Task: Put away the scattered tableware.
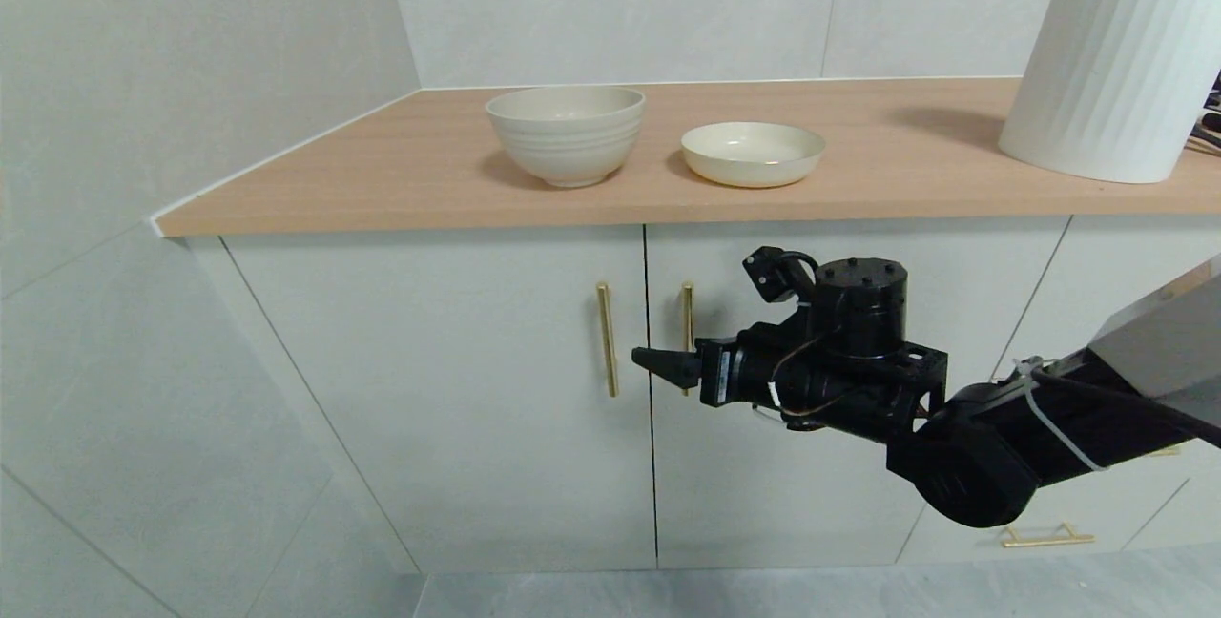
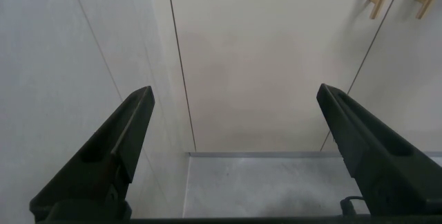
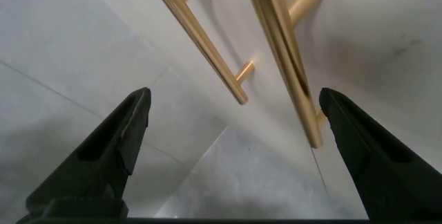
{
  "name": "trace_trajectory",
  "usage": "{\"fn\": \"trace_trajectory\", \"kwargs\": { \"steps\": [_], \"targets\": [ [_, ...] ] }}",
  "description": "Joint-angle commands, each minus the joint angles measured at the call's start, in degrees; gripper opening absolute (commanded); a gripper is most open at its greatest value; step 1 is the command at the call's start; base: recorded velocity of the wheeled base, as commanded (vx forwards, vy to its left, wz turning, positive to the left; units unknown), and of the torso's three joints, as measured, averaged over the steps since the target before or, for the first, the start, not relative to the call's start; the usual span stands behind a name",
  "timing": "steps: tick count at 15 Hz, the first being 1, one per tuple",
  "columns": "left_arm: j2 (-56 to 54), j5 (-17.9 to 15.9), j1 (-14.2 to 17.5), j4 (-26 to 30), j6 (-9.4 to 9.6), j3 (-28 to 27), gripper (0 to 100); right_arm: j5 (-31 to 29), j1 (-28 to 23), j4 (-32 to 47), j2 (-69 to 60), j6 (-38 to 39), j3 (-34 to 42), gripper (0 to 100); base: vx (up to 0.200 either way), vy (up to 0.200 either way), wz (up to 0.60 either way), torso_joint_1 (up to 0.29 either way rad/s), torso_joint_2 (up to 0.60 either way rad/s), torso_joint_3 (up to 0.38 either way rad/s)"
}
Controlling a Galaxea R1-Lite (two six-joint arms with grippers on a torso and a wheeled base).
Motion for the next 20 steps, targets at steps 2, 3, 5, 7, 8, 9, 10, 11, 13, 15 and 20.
{"fn": "trace_trajectory", "kwargs": {
  "steps": [2, 3, 5, 7, 8, 9, 10, 11, 13, 15, 20],
  "targets": [
    [0.00, 0.02, 0.02, -0.01, -0.01, 0.00, 100, 0.02, 0.83, -0.57, 0.75, 1.41, -0.23, 100, 0.000, 0.000, 0.00, 0.000, 0.00, 0.000],
    [0.00, 0.02, 0.02, -0.01, -0.01, 0.00, 100, 0.02, 1.01, -1.45, 1.28, 2.03, -0.41, 100, 0.000, 0.000, 0.00, 0.000, 0.00, 0.000],
    [0.00, 0.02, 0.02, -0.01, -0.01, 0.00, 100, -0.16, 1.09, -3.21, 2.16, 2.03, -0.41, 100, 0.000, 0.000, 0.00, 0.000, 0.00, 0.000],
    [0.00, 0.02, 0.02, -0.01, -0.01, 0.00, 100, -0.25, 1.09, -3.74, 2.68, 2.11, -0.49, 100, 0.000, 0.000, 0.00, 0.000, 0.00, 0.000],
    [0.00, 0.02, 0.02, -0.01, -0.01, 0.00, 100, -0.16, 1.09, -3.82, 2.68, 2.29, -0.49, 100, 0.000, 0.000, 0.00, 0.000, 0.00, 0.000],
    [0.00, 0.02, 0.02, -0.01, -0.01, 0.00, 100, -0.16, 1.18, -3.82, 2.68, 2.29, -0.41, 100, 0.000, 0.000, 0.00, 0.000, 0.00, 0.000],
    [0.00, 0.02, 0.02, -0.01, -0.01, 0.00, 100, -0.07, 1.71, -3.82, 2.68, 2.38, -0.41, 100, 0.000, 0.000, 0.00, 0.000, 0.00, 0.000],
    [0.00, 0.02, 0.02, -0.01, -0.01, 0.00, 100, -0.07, 2.06, -3.82, 2.86, 2.38, -0.41, 100, 0.000, 0.000, 0.00, 0.000, 0.00, 0.000],
    [0.00, 0.02, 0.02, -0.01, -0.01, 0.00, 100, -0.16, 2.76, -4.88, 3.47, 2.38, -0.41, 100, 0.000, 0.000, 0.00, 0.000, 0.00, 0.000],
    [0.00, 0.02, 0.02, -0.01, -0.01, 0.00, 100, -0.16, 3.12, -5.76, 3.65, 2.38, -0.14, 100, 0.000, 0.000, 0.00, 0.000, 0.00, 0.000],
    [0.00, 0.02, 0.02, -0.01, -0.01, 0.00, 100, 0.19, 3.20, -5.76, 1.19, 4.05, 1.62, 100, 0.000, 0.000, 0.00, 0.000, 0.00, 0.000]
  ]
}}
